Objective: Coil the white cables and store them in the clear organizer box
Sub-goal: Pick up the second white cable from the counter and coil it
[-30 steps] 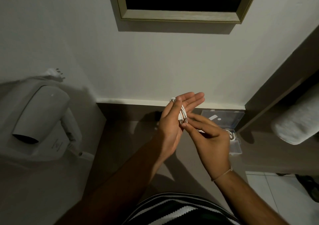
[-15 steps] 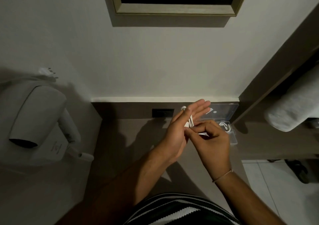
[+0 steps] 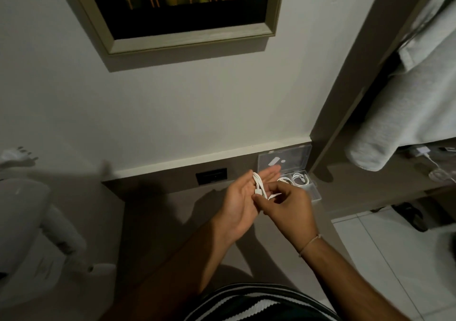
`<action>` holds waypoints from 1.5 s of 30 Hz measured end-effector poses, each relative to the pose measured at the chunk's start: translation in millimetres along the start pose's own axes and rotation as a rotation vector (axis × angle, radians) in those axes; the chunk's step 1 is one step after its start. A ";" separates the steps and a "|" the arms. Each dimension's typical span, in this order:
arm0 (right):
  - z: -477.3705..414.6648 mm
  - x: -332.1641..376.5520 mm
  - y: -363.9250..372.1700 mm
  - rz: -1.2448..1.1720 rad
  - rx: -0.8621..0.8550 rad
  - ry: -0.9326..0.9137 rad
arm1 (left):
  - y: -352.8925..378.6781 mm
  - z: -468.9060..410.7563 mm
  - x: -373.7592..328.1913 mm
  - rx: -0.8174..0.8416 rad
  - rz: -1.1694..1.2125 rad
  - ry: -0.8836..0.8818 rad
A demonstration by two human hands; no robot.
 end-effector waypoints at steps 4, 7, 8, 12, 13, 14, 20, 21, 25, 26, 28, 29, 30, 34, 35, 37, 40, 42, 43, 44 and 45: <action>-4.5 -30.2 5.7 -0.139 0.051 0.159 | -3.4 -7.4 12.9 -0.002 -0.149 -0.147; -5.5 -46.1 12.0 -0.206 0.085 0.234 | -9.4 -7.1 16.7 -0.004 -0.190 -0.207; -6.2 -48.8 14.9 -0.215 0.099 0.239 | -11.6 -7.6 17.7 -0.014 -0.197 -0.214; -9.7 -58.3 23.9 -0.252 0.113 0.286 | -24.5 -17.0 23.0 -0.133 -0.263 -0.168; -10.8 -62.0 25.5 -0.274 0.118 0.310 | -27.0 -20.6 24.7 -0.166 -0.282 -0.141; -11.6 -65.4 26.6 -0.296 0.124 0.332 | -28.5 -24.1 26.9 -0.191 -0.294 -0.114; -23.7 -70.7 17.1 -0.321 0.089 0.275 | -18.0 -38.1 31.4 -0.177 -0.226 -0.046; -25.2 -73.3 16.7 -0.366 0.084 0.300 | -14.8 -40.5 33.3 -0.160 -0.172 -0.067; -31.0 -74.7 19.5 -0.499 0.111 0.355 | -10.9 -52.1 28.3 -0.118 -0.006 -0.059; -34.3 -74.0 18.6 -0.495 0.105 0.339 | -9.6 -54.4 26.6 -0.102 -0.007 -0.056; -40.6 -70.9 15.3 -0.433 0.079 0.265 | -7.3 -58.6 25.7 -0.076 -0.070 -0.055; -42.9 -68.4 13.7 -0.383 0.062 0.216 | -7.4 -60.6 25.3 -0.073 -0.117 -0.053; -44.2 -65.2 12.3 -0.333 0.042 0.167 | -8.4 -62.0 23.7 -0.077 -0.167 -0.051; -45.7 -58.1 15.8 -0.243 -0.011 0.061 | -10.2 -63.9 15.8 -0.115 -0.313 -0.080; -45.8 -57.7 18.0 -0.247 -0.014 0.058 | -11.2 -63.3 12.9 -0.140 -0.333 -0.081; -47.4 -57.7 23.6 -0.265 -0.005 0.064 | -14.9 -61.8 7.5 -0.207 -0.347 -0.075; -49.7 -56.5 30.8 -0.308 0.026 0.074 | -20.0 -57.1 -1.2 -0.309 -0.323 0.021; -49.7 -58.2 36.4 -0.379 0.053 0.121 | -19.9 -53.6 -6.4 -0.341 -0.324 0.095; -49.4 -60.0 38.5 -0.428 0.059 0.160 | -19.4 -54.0 -7.2 -0.346 -0.325 0.111; -49.4 -61.7 40.2 -0.474 0.064 0.198 | -18.9 -55.5 -7.6 -0.348 -0.324 0.119; -50.0 -63.0 41.4 -0.508 0.068 0.232 | -18.2 -57.2 -8.5 -0.347 -0.318 0.122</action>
Point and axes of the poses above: each hand's wrist, its own z-axis away from the middle knuckle, its own y-axis out of the palm, x = y × z, the point moved 10 cm from there along -z, towards the middle knuckle, and after that the axes turned 6 degrees about -x, right-handed, at the moved point
